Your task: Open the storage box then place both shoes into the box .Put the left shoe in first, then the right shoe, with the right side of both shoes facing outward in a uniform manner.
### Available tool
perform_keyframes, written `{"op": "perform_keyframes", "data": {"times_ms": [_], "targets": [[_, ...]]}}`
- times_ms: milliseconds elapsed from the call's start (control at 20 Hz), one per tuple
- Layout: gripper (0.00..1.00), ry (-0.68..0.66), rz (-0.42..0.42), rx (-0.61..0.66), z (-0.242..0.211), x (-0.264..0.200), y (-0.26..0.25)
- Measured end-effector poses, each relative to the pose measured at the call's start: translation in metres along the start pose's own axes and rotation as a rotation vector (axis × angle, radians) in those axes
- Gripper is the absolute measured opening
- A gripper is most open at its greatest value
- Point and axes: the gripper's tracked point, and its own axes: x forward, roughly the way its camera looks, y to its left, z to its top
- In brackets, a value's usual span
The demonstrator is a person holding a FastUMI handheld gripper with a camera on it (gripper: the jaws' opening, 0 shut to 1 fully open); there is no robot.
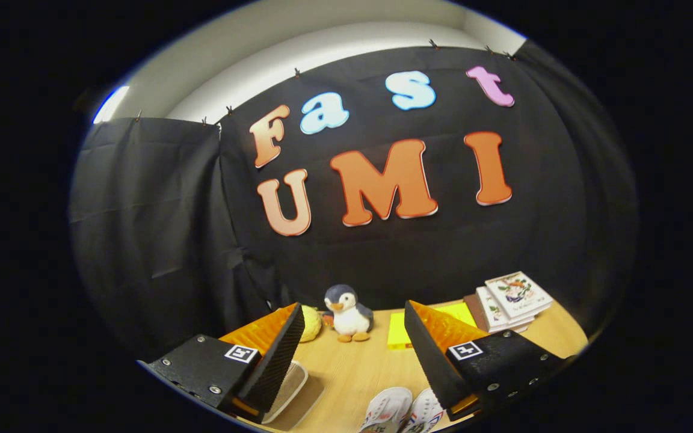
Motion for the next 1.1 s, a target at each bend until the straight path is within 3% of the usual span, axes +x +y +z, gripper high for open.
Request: {"op": "perform_keyframes", "data": {"times_ms": [350,650,1100], "targets": [[0.95,0.242,0.122,0.144,-0.079,0.021,0.027],[0.95,0.532,0.256,0.262,-0.158,0.014,0.07],[0.95,0.767,0.376,0.318,-0.245,0.007,0.11]]}}
